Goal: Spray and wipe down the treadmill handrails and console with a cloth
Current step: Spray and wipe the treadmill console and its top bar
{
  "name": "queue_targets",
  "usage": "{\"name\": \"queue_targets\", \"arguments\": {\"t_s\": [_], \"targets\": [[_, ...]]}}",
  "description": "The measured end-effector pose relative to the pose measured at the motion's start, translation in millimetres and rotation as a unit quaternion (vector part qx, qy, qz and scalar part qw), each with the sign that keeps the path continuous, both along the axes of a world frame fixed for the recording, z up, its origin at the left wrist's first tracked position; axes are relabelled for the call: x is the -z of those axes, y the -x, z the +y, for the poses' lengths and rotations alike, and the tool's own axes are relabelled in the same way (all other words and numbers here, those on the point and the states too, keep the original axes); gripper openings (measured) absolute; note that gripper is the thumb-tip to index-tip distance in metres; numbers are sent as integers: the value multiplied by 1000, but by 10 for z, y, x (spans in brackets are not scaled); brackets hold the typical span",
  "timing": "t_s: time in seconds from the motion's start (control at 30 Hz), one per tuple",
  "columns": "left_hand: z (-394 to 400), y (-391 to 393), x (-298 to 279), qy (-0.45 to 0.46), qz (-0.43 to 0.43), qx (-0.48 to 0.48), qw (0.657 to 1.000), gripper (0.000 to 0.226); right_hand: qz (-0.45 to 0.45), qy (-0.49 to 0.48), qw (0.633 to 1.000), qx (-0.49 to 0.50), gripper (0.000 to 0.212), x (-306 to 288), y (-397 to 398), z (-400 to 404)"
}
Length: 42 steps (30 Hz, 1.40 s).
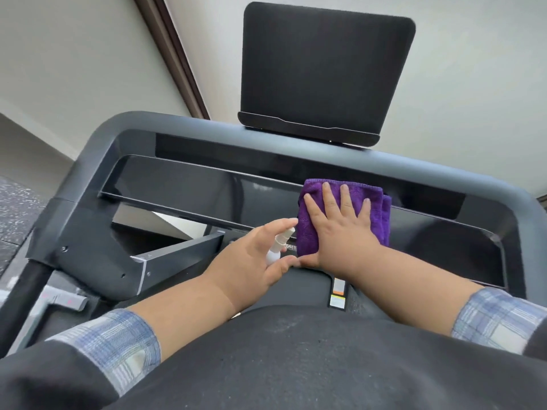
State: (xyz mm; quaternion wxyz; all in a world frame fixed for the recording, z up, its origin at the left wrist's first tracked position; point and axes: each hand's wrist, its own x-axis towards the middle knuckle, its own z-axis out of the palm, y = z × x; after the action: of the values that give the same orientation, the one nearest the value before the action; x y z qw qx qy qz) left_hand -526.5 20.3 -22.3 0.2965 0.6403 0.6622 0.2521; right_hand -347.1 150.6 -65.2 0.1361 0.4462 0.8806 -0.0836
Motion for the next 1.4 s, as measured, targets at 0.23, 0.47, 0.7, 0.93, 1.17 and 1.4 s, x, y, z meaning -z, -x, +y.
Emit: {"name": "queue_targets", "arguments": {"t_s": [0.23,0.47,0.7,0.93,1.17,1.4], "targets": [[-198,752,-33,-13,-12,-36,999,58,7,-1,1000,-14,118,-11,786,-101],[-474,1610,-44,-1,-13,-55,998,59,9,-10,1000,-27,115,-33,1699,-237],[-676,2246,-95,-20,-18,-39,999,62,1,-19,999,-40,115,-50,2523,-375],[-694,2443,-89,-42,-55,-33,997,58,13,-1,999,-45,109,-89,2194,-354],[-783,2647,-32,-50,-64,-68,994,56,-12,-3,999,-29,101,-59,2500,-422],[-996,2824,109,-32,-58,-146,987,57,10,1,993,-115,96,-9,3682,-433]]}}
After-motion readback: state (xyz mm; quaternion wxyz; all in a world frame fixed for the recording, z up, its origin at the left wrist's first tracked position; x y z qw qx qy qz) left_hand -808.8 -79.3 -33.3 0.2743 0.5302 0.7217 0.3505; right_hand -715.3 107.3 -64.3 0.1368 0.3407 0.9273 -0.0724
